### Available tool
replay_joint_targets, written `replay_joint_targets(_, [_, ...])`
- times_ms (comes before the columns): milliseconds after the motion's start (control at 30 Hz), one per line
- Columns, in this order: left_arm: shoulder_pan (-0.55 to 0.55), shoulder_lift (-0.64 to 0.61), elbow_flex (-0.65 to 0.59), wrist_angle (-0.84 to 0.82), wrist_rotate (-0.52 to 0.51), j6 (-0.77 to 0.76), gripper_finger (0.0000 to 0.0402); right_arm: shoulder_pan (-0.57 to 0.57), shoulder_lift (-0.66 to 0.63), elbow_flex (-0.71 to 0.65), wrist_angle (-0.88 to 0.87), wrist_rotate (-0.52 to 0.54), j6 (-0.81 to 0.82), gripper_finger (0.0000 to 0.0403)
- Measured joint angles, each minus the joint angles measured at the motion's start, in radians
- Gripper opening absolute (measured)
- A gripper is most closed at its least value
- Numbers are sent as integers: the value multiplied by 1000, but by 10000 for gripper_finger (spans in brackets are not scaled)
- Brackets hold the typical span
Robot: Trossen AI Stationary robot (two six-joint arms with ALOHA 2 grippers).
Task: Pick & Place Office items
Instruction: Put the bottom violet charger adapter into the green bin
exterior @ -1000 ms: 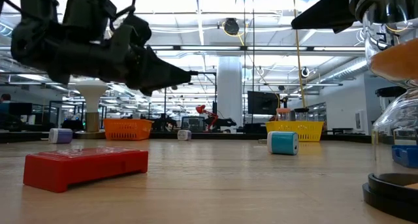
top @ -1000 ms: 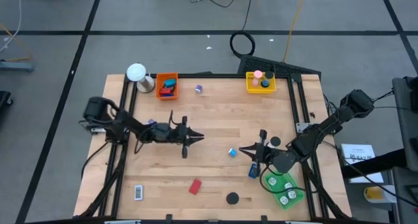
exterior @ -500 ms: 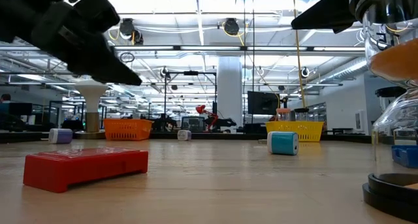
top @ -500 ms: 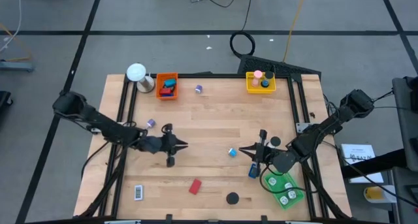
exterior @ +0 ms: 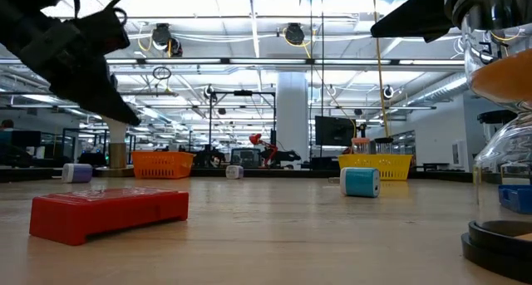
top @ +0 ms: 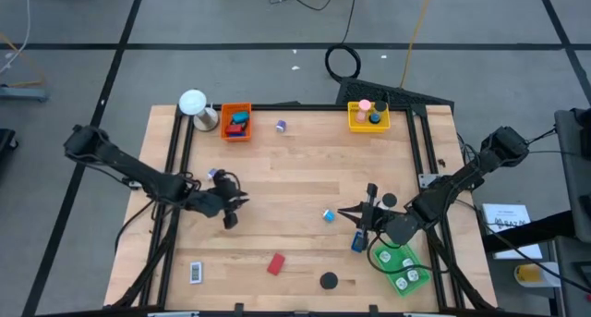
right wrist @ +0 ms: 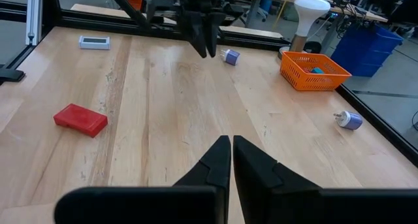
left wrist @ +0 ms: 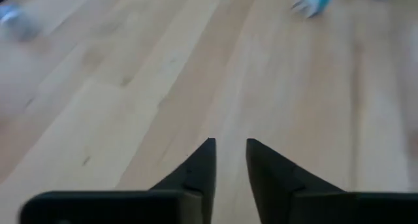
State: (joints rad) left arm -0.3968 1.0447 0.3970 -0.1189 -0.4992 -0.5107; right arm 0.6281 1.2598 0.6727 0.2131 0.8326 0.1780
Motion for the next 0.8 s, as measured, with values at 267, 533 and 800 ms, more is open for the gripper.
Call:
replay_joint_targets(267, [11,-10,172,-433,15,-107,183,0,0,0,0,0,0,13])
replay_joint_targets(533, [112,13,331,-895,77,-345,249,0,0,0,0,0,0,9])
replay_joint_targets(800, [397,15,319,-985,212,-192,255,0,0,0,0,0,0,7])
